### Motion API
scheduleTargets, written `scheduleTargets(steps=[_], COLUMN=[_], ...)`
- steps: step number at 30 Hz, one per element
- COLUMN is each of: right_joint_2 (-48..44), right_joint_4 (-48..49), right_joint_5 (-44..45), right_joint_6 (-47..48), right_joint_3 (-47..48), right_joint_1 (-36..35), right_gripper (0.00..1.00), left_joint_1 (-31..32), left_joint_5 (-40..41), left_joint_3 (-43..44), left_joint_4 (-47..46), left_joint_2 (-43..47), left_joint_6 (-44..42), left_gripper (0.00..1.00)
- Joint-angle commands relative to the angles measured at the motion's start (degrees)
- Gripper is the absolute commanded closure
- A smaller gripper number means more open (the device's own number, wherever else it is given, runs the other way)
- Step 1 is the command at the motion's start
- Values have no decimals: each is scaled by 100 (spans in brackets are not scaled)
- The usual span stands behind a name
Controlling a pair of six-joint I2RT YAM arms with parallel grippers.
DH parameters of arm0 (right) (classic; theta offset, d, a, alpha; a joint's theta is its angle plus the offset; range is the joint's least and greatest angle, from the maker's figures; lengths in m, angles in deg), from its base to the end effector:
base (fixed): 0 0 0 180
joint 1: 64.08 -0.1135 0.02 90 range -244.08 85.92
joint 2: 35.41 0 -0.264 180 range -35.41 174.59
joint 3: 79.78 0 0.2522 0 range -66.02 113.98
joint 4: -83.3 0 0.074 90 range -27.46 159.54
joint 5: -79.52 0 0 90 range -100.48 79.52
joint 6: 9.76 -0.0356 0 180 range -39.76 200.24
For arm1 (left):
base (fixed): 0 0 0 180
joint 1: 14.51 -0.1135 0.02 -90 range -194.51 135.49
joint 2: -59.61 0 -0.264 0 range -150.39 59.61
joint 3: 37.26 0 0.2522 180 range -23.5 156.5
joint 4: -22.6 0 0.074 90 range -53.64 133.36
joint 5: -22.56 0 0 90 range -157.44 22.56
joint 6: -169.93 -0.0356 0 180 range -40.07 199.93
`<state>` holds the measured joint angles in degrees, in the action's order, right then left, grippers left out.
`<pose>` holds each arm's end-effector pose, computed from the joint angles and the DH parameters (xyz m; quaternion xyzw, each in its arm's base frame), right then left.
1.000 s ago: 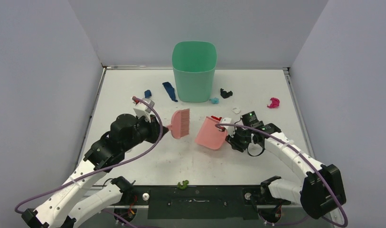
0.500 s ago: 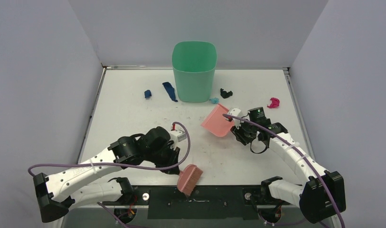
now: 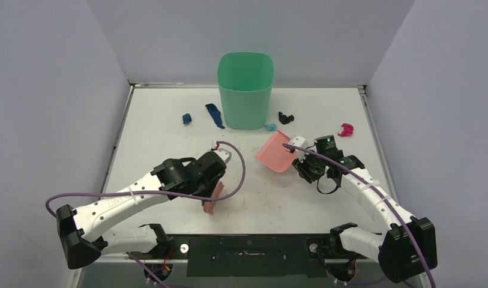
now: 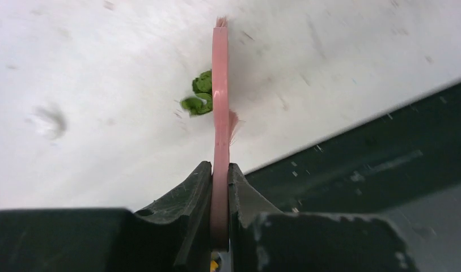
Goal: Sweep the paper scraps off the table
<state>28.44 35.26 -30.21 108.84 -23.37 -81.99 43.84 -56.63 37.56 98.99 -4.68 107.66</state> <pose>0.2006 0.0774 0.2292 -0.4182 0.8443 0.1357 0.3063 0.1096 -0.1650 0.2980 0.2381 0.9442 -0.0748 0.2150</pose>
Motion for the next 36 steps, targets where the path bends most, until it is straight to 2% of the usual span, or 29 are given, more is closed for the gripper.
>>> scheduleTargets(steps=[1,4,8,12,16,20,24,28,36], right_joint_2=[-128,-141,-162,-195,-236,-266,-275,-299,-297], right_joint_4=[236,208,193,185,172,152,117,106,97], right_joint_5=[-30,-64,-107,-152,-204,-239,-267,-294,-330], right_joint_6=[-46,-7,15,29,34,63,109,133,154], right_joint_3=[6,10,14,15,24,26,15,10,6], right_joint_1=[83,144,177,193,187,185,197,202,214], right_gripper=[82,82,82,82,81,81,81,81,81], left_joint_1=[-336,-449,-458,-662,-1447,-1929,-2019,-2092,-2370], left_joint_5=[2015,2370,2291,2867,3619,3499,3471,3872,4179], left_joint_3=[683,1045,1500,1780,1620,1366,1345,1375,1210], left_joint_4=[225,487,730,1225,1430,1034,788,963,1041], left_joint_2=[-309,-476,-394,-342,-483,-508,-471,-609,-1454], left_joint_6=[-385,-408,-337,-80,-141,-527,-619,-501,-280], left_gripper=[100,100,100,100,100,100,100,100,100])
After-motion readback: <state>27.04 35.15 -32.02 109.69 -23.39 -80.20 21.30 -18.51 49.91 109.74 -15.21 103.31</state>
